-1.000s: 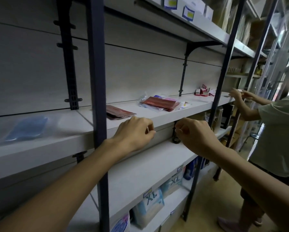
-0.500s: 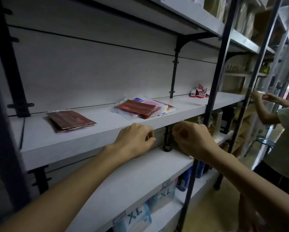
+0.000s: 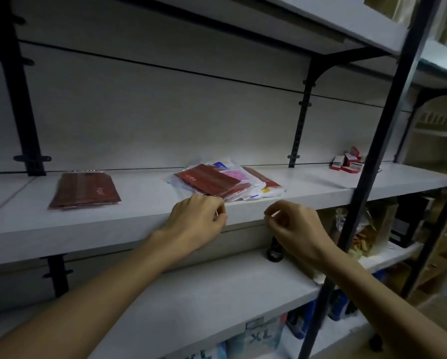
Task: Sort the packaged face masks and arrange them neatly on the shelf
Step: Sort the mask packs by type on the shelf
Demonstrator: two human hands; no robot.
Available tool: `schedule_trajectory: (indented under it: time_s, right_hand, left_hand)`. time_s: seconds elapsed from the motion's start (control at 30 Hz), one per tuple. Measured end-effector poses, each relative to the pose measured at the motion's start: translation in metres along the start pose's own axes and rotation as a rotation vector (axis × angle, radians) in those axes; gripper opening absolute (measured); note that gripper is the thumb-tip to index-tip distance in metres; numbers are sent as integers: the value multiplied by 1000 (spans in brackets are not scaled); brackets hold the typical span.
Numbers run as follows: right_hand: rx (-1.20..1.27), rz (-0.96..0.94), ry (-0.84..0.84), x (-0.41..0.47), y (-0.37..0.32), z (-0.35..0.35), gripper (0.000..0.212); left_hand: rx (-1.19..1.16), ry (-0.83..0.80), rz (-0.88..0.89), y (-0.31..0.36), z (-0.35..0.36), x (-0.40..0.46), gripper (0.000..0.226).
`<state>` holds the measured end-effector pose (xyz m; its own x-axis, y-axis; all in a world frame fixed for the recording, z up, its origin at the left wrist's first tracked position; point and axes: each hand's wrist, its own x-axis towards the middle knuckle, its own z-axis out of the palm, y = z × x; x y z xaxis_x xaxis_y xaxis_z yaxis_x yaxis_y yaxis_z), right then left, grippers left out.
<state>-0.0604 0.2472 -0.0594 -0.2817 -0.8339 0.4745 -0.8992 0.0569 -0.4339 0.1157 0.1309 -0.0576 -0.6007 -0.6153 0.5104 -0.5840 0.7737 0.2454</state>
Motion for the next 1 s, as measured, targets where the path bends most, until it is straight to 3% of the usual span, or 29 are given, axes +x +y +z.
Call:
schedule_trajectory:
  time_s: [0.43,0.77,1.0]
  right_hand:
    - [21,-123,106,141,45,24,13]
    - [119,-188,36,213,81,55,13]
    - [189,-273,-81,250,100,70,16]
  left_hand:
    - [109,115,-116,-46,24,96,13]
    - [260,59,-256,-65,41,119,17]
    - [384,91,-485,-46,54,114,25]
